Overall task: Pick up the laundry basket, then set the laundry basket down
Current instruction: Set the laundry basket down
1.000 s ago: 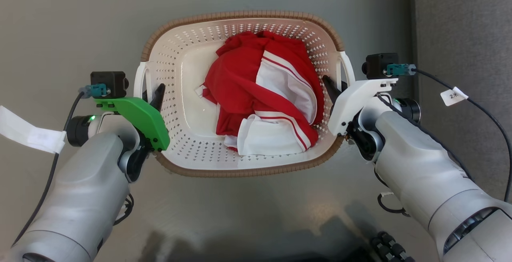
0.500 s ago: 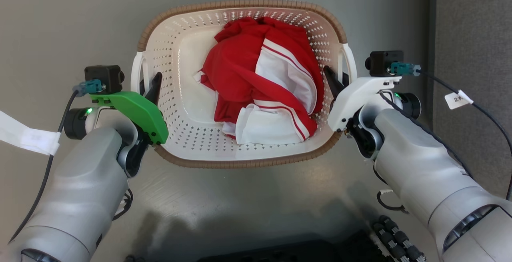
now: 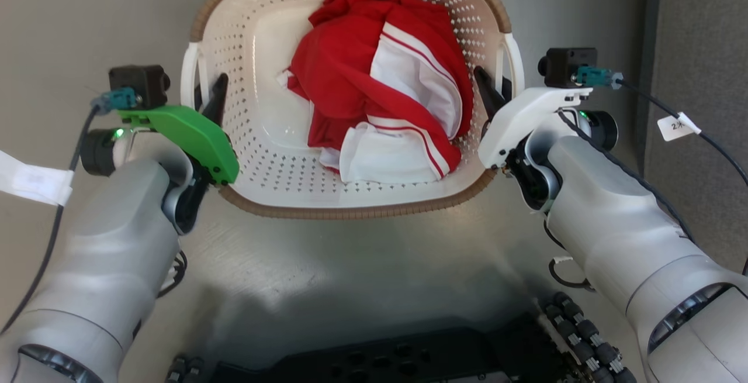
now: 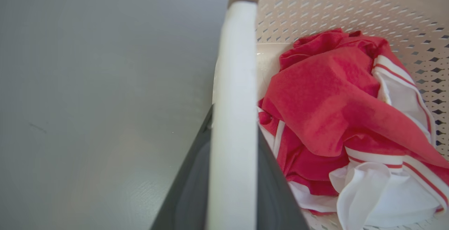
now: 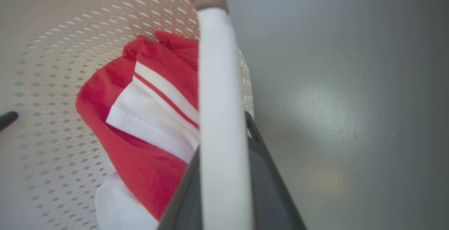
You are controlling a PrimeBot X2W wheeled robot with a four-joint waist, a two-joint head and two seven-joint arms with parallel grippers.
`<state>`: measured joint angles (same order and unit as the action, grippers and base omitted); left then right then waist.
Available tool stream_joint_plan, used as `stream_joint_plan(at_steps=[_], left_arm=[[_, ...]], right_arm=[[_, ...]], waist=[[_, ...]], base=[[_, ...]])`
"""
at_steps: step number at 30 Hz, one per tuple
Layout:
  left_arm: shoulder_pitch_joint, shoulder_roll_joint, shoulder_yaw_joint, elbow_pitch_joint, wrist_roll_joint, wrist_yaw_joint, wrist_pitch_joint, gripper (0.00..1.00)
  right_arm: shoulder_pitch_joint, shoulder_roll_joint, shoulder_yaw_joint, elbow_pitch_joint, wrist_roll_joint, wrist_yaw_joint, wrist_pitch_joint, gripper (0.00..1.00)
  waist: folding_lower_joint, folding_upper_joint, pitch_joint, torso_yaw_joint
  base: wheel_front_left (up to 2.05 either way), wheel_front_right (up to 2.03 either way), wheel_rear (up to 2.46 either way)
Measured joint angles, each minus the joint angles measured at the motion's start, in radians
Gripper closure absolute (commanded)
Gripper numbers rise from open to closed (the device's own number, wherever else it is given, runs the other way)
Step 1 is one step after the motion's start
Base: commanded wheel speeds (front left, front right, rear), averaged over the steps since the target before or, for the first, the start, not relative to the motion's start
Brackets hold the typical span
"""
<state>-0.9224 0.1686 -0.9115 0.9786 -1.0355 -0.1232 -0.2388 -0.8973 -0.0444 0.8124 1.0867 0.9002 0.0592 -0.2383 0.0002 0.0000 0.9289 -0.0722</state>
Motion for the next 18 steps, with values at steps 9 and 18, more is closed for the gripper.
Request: stream_joint_plan(at_steps=[9,18], left_arm=[[-0.017,0.005,-0.012,0.007,0.000,0.000,-0.009,1.00],[-0.021,0.006,-0.027,0.016,-0.002,-0.002,-0.013,0.00]], right_arm=[[-0.014,0.001,0.000,-0.005,0.010,-0.008,-0.003,1.00],[-0.016,0.000,0.000,0.008,0.016,-0.017,-0.009,0.00]], waist=[[-0.0001,0.0000,0.047,-0.008],[-0.0001,0.0000,0.055,-0.009]], base=[[0.00,0.00,0.00],[0.00,0.00,0.00]])
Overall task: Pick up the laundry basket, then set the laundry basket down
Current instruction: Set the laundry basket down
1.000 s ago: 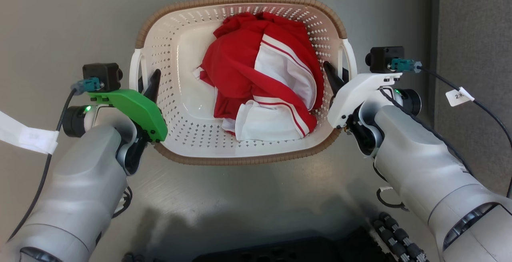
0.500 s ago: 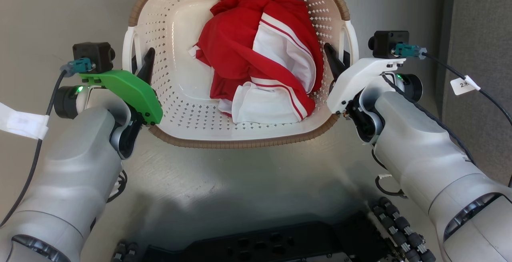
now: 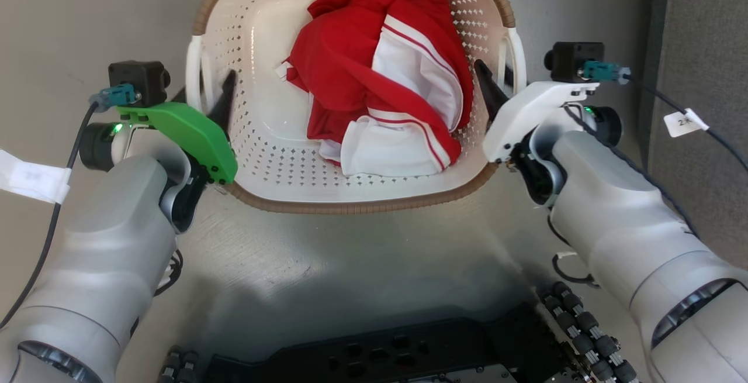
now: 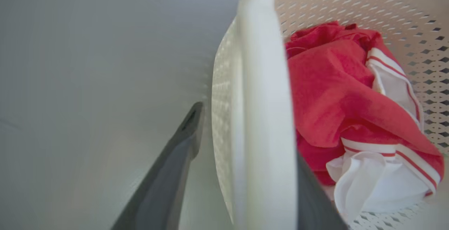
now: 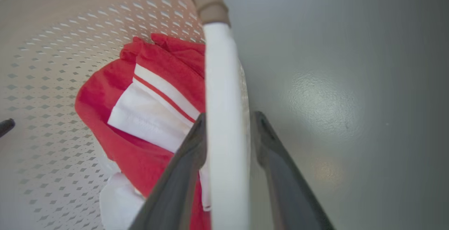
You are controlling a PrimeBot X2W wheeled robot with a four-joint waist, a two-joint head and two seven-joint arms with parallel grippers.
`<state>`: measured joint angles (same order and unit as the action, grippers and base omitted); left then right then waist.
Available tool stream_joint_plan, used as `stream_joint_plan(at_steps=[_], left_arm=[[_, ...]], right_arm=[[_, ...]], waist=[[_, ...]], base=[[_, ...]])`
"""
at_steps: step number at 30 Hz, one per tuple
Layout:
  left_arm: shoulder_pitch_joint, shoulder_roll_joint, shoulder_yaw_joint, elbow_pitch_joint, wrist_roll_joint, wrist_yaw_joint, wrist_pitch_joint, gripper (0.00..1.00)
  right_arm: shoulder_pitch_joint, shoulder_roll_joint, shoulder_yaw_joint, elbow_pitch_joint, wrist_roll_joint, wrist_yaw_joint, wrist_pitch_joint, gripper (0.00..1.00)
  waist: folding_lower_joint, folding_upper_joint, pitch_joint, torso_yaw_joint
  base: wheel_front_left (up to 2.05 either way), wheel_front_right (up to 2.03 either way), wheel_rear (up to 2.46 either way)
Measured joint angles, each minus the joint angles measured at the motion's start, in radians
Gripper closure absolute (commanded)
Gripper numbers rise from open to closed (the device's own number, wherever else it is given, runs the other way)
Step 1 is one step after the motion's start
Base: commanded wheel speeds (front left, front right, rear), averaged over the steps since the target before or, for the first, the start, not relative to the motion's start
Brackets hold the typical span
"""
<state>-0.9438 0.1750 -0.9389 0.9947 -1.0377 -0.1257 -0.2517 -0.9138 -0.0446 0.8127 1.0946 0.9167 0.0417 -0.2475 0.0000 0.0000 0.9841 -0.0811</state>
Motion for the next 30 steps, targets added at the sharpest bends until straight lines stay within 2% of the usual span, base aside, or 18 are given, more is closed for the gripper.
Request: stream_joint_plan(at_steps=[4,17,30], left_arm=[[0.000,0.003,-0.003,0.011,-0.003,-0.005,0.000,0.00],[0.000,0.003,-0.029,0.026,-0.007,-0.005,0.000,0.00],[0.023,0.028,-0.025,-0.032,-0.004,-0.005,0.000,0.00]], right_arm=[[-0.001,-0.018,0.000,0.012,0.009,-0.001,-0.003,0.00],[-0.003,-0.017,0.003,0.015,0.019,-0.010,-0.003,0.00],[0.012,-0.017,-0.030,0.012,0.035,-0.017,-0.003,0.00]], waist=[[0.0000,0.0000,-0.001,0.001],[0.0000,0.0000,-0.029,0.005],[0.0000,0.0000,-0.148,-0.002]], base=[[0.00,0.00,0.00],[0.00,0.00,0.00],[0.00,0.00,0.00]])
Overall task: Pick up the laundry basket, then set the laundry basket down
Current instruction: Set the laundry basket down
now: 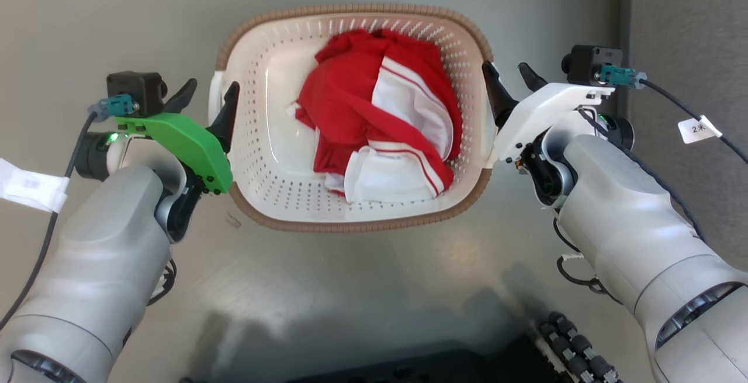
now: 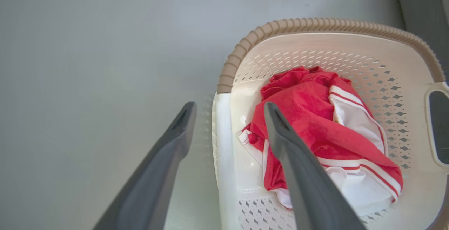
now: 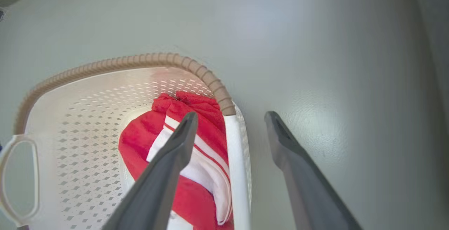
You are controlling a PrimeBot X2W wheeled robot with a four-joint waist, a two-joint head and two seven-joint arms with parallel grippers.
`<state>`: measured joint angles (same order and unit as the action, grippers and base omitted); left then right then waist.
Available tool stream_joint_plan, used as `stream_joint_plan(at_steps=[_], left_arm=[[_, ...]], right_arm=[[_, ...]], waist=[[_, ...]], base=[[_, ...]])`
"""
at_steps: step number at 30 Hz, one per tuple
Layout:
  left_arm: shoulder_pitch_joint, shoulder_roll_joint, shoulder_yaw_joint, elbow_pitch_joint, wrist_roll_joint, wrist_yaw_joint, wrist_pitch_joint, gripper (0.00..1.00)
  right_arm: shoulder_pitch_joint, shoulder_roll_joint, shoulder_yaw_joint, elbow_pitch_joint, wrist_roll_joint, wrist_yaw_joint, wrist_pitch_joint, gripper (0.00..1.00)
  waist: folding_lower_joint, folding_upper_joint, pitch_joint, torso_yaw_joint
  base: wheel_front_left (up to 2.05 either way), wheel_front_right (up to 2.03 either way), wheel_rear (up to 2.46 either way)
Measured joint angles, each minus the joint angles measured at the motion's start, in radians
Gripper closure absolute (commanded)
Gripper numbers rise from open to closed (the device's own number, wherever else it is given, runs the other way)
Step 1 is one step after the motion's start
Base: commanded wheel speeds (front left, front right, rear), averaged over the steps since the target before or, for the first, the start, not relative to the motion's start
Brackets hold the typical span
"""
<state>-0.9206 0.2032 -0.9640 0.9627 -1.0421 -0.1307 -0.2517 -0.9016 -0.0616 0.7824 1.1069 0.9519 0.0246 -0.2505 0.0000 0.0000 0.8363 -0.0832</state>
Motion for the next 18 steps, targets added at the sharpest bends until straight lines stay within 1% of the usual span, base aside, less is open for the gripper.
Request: stream_joint_plan(at_steps=[2,9,11,18], left_arm=[[0.003,0.005,0.005,-0.010,0.010,0.000,0.000,0.00],[0.005,0.032,0.068,-0.075,0.050,0.000,0.000,0.00],[0.011,0.037,0.086,-0.096,0.074,0.000,0.000,0.00],[0.060,0.040,0.160,-0.152,0.100,0.000,0.000,0.00]], right_arm=[[0.005,0.000,-0.007,-0.009,-0.004,0.000,0.000,0.00],[0.004,-0.004,-0.051,-0.063,-0.063,0.000,0.000,0.00],[0.004,-0.013,-0.066,-0.086,-0.087,0.000,0.000,0.00],[0.015,-0.056,-0.123,-0.172,-0.153,-0.002,0.000,0.00]], waist=[[0.0000,0.0000,-0.026,-0.001],[0.0000,0.0000,-0.120,-0.006],[0.0000,0.0000,-0.148,-0.007],[-0.0001,0.0000,-0.233,-0.006]], base=[[0.00,0.00,0.00],[0.00,0.00,0.00],[0.00,0.00,0.00],[0.00,0.00,0.00]])
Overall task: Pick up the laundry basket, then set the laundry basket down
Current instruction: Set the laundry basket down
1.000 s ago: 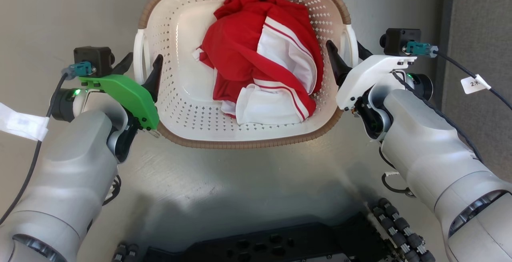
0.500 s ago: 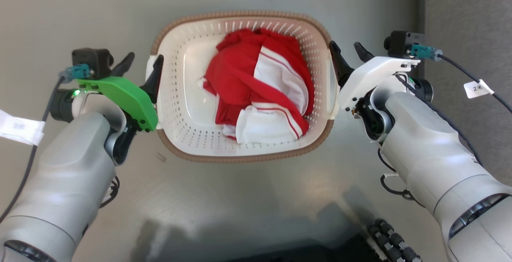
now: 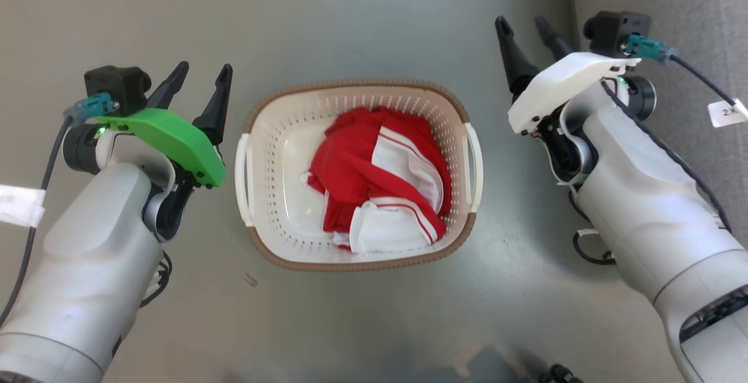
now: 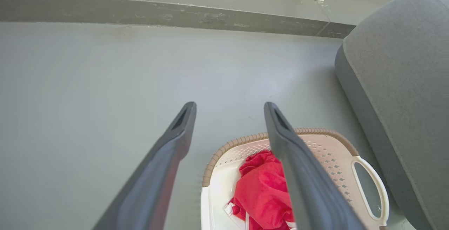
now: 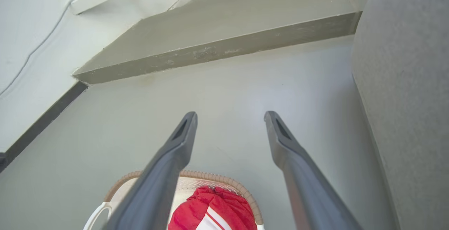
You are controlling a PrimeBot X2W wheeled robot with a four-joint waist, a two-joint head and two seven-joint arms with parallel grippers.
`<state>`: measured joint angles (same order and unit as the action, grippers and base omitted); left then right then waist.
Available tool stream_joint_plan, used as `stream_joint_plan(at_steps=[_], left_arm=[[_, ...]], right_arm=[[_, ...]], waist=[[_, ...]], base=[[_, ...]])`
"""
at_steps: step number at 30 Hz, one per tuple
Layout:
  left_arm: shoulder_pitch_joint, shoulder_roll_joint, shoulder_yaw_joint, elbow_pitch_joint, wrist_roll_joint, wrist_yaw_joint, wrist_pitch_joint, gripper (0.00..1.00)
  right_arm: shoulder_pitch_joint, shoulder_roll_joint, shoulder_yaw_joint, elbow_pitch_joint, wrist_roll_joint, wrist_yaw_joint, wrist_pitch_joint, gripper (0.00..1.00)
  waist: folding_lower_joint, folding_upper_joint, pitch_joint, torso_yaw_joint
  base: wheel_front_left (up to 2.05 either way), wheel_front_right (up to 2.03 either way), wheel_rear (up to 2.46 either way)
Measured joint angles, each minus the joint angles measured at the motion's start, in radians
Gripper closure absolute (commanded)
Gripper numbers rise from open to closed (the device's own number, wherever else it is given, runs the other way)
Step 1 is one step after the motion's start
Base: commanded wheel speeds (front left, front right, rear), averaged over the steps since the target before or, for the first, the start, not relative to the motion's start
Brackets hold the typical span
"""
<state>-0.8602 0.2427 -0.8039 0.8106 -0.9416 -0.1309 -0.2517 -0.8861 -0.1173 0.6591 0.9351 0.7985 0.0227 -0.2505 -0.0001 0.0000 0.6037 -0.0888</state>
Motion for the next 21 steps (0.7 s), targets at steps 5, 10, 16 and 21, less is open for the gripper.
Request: stream_joint_plan(at_steps=[5,10,16,21], left_arm=[[0.047,0.003,0.060,-0.047,0.048,0.000,0.000,0.00],[0.105,0.003,0.126,-0.097,0.092,0.000,0.000,0.00],[0.181,0.002,0.194,-0.159,0.156,0.000,0.000,0.00],[0.252,0.000,0.247,-0.211,0.188,0.002,0.000,0.00]], right_arm=[[0.048,-0.019,-0.054,-0.082,-0.057,-0.016,-0.001,0.00],[0.122,-0.040,-0.101,-0.156,-0.110,-0.026,-0.001,0.00],[0.214,-0.044,-0.159,-0.248,-0.166,-0.043,-0.001,0.00],[0.301,-0.049,-0.214,-0.313,-0.200,-0.060,-0.001,0.00]], waist=[[0.0000,0.0000,-0.071,0.005],[0.0000,0.0000,-0.142,0.015],[0.0000,0.0000,-0.229,0.031],[0.0000,0.0000,-0.300,0.046]], base=[[0.00,0.00,0.00],[0.00,0.00,0.00],[0.00,0.00,0.00],[0.00,0.00,0.00]])
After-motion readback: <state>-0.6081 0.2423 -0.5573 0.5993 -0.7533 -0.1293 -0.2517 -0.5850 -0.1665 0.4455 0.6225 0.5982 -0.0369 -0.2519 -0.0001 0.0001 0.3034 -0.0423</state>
